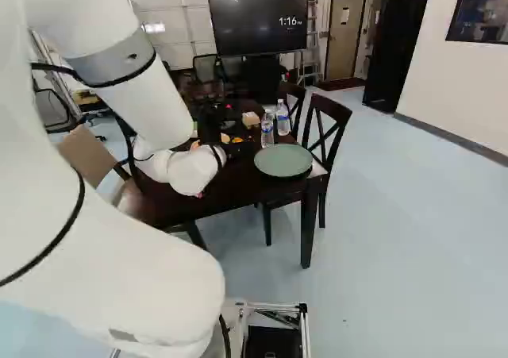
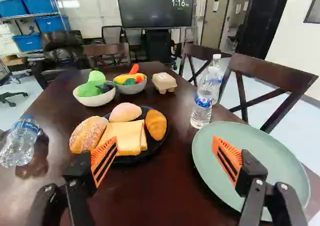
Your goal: Move the croissant to the empty plate
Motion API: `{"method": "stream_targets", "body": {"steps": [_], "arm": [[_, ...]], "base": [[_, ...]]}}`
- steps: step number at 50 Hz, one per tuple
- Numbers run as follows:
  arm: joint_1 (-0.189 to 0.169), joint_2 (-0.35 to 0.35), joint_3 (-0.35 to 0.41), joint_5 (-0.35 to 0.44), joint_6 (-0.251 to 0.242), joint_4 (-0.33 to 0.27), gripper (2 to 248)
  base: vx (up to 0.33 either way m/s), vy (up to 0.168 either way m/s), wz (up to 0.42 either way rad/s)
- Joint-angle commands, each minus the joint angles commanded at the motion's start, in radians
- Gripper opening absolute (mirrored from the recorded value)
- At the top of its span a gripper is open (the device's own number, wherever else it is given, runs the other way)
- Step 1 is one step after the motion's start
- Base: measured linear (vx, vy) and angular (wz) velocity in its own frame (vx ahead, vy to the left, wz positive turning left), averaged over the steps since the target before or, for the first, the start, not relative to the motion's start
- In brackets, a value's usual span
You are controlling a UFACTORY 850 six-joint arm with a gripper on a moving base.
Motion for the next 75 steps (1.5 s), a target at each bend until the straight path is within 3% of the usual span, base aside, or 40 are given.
{"method": "stream_targets", "body": {"steps": [36,75], "arm": [[0.0,-0.107,-0.191,-0.228,0.0,-0.056,247],[0.0,-0.21,-0.391,-0.528,0.0,-0.057,247]], "base": [[0.0,0.0,0.0],[0.0,0.0,0.0]]}}
